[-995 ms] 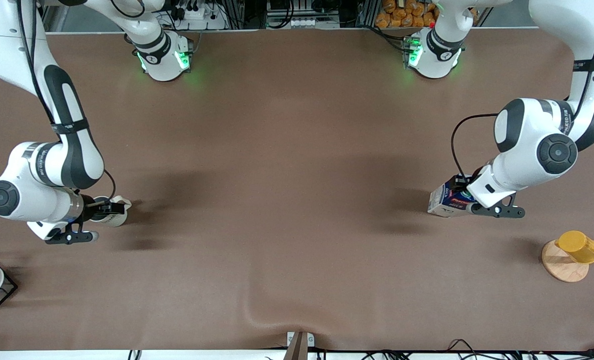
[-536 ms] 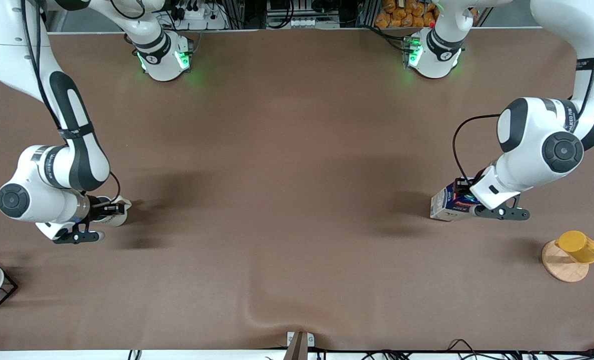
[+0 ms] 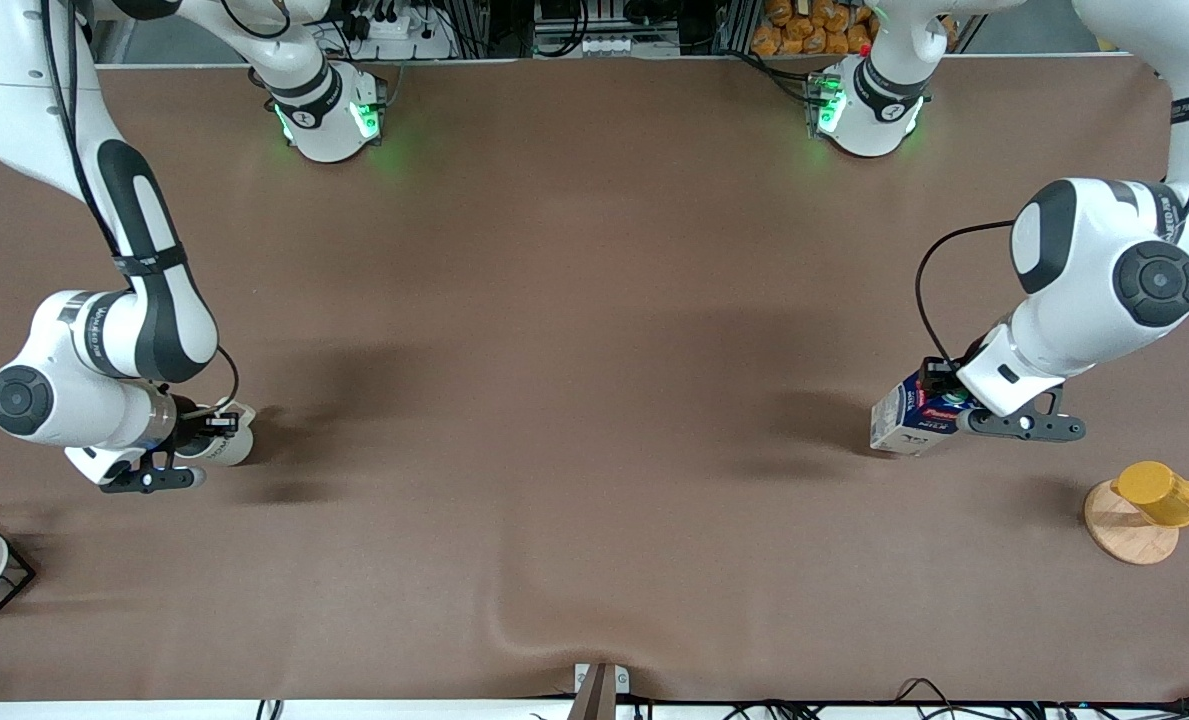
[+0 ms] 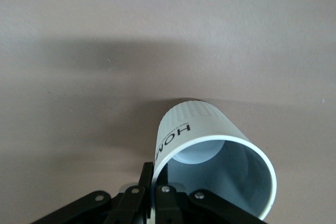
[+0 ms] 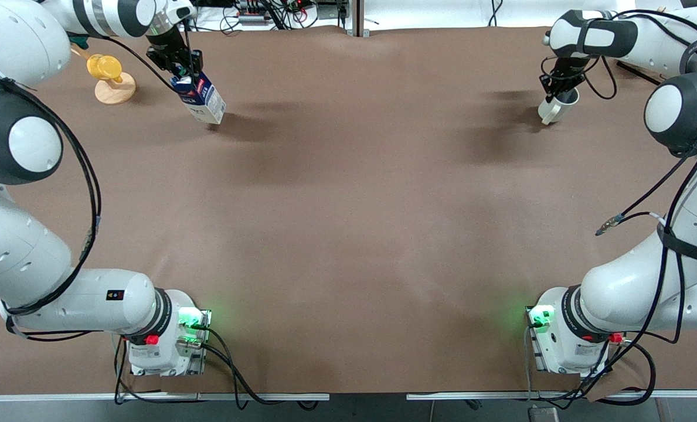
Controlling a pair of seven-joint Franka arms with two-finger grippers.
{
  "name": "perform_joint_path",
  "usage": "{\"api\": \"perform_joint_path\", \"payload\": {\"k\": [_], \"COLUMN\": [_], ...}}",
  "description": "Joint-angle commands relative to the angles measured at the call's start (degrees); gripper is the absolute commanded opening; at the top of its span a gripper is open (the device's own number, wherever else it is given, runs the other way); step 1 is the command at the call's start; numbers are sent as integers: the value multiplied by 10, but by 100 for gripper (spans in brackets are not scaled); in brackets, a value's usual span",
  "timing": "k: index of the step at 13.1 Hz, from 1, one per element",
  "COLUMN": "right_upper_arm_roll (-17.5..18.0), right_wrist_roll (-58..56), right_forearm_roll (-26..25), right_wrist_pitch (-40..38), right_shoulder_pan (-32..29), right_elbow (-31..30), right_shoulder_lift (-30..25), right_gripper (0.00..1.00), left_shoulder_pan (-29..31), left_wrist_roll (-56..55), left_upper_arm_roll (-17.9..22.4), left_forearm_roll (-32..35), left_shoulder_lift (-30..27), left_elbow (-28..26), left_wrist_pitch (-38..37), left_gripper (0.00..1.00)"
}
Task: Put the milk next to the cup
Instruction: 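Close the right gripper on the mug rim and lift the milk carton, then carry the mug toward the table center with the right gripper and set it down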
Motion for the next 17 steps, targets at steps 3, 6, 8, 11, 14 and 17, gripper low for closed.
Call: {"api": "perform_joint_path", "payload": {"k": [3,6,8,11,14,17], "right_upper_arm_roll": [3,3,15,31,31,31], "right_wrist_roll": [-25,-28,-51,-55,-70,-134], "right_forearm_roll": [2,6,9,24,24,23], "right_wrist_pitch": [-9,-7,-2,-3,-2,40], "right_shoulder_pan": [63,133,177,266,327,374], "right_elbow": [51,80,82,138,185,186], "right_shoulder_lift": [-21,-9,1,38,77,84], "right_gripper": [0,0,0,0,0,0], "left_shoulder_pan": [-3,-3,-4,-4,-4,-5], "left_wrist_roll": [1,-9,-25,-58,-77,-87], "left_upper_arm_roll": [-1,-9,-18,-34,-44,-51], "left_forearm_roll": [0,0,-1,0,0,0], "left_shoulder_lift": [-10,-9,-9,-9,-9,-9], "left_elbow": [31,55,60,63,63,66], "left_wrist_pitch": [-50,-78,-86,-94,-94,-95], "left_gripper": [47,47,47,47,47,47]}}
